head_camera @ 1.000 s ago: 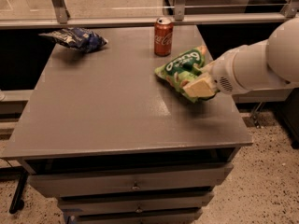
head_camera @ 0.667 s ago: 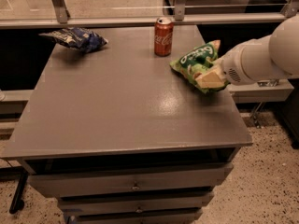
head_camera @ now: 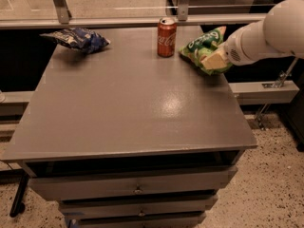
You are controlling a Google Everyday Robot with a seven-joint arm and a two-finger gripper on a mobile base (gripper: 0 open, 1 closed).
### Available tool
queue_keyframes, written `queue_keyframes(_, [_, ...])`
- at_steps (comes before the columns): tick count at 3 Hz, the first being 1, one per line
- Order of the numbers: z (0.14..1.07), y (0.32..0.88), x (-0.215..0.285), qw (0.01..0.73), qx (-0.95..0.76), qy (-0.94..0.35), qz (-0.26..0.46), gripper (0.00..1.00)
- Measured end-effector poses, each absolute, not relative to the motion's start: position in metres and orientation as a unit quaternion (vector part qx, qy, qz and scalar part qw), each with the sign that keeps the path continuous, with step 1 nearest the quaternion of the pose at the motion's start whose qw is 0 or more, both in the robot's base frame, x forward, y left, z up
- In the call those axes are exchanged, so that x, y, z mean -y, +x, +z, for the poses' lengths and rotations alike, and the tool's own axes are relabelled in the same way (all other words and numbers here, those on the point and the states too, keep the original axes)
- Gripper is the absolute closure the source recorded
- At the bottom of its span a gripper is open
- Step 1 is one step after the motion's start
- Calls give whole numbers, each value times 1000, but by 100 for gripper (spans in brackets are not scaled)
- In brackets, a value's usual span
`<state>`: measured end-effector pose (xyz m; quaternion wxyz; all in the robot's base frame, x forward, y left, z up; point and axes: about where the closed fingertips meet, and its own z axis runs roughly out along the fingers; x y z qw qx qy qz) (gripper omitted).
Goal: Move green rice chip bag near coke can
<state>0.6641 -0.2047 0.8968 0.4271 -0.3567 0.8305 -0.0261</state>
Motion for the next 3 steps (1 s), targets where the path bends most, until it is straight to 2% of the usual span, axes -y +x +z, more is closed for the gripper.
queue_keyframes(3, [873,732,159,448,-817,-363,6,100])
